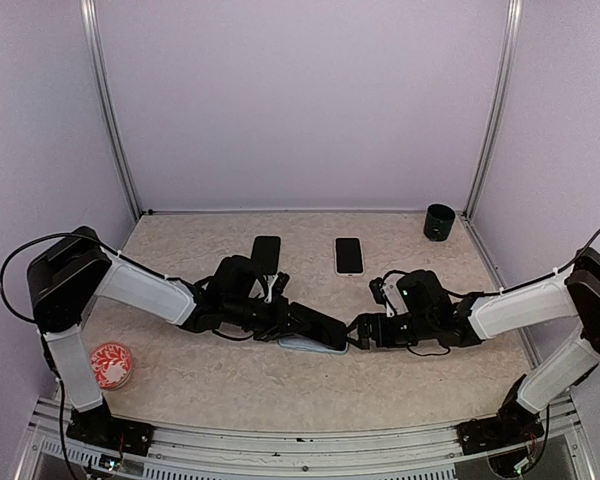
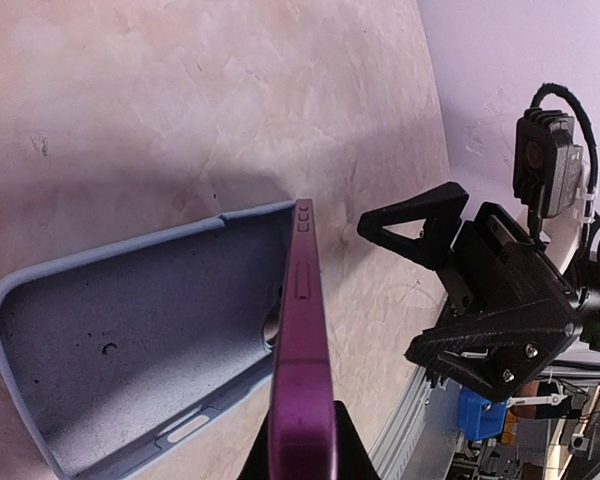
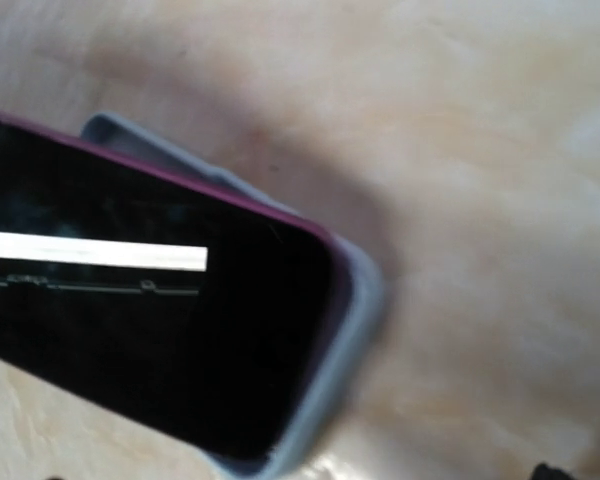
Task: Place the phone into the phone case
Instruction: Install the phone into the phone case.
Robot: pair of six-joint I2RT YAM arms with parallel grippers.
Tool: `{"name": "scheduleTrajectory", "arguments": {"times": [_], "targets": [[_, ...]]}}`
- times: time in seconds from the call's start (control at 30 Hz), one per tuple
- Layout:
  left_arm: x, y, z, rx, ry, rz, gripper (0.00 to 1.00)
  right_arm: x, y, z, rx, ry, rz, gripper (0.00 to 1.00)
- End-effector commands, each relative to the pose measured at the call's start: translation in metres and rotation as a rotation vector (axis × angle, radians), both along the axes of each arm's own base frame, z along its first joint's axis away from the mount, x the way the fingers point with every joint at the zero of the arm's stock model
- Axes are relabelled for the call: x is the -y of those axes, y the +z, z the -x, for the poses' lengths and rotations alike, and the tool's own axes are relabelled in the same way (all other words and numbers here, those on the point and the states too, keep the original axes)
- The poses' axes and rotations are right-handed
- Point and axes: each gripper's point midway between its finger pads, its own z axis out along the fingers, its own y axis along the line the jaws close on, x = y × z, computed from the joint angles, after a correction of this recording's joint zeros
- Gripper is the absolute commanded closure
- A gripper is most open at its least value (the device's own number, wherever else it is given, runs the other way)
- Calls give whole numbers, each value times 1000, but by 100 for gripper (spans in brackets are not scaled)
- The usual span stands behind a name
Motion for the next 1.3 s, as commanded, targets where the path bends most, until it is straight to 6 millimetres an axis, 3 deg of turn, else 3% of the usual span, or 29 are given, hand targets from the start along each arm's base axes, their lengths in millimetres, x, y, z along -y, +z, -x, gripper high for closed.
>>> {"name": "scheduleTrajectory", "arguments": {"times": [0.0, 0.67, 1.1, 1.27], "targets": [[9, 3, -1, -36, -31, 34, 100, -18, 8, -6, 30, -2, -33, 0], [1, -27, 13, -209, -45, 19, 100, -51, 1, -1, 30, 34, -53, 0], [-10, -24, 13, -277, 7, -15, 100, -53, 6, -3, 56, 30, -60, 0], [-13, -37, 21, -329, 3, -32, 100, -52, 4, -5, 58, 24, -44, 0]]}}
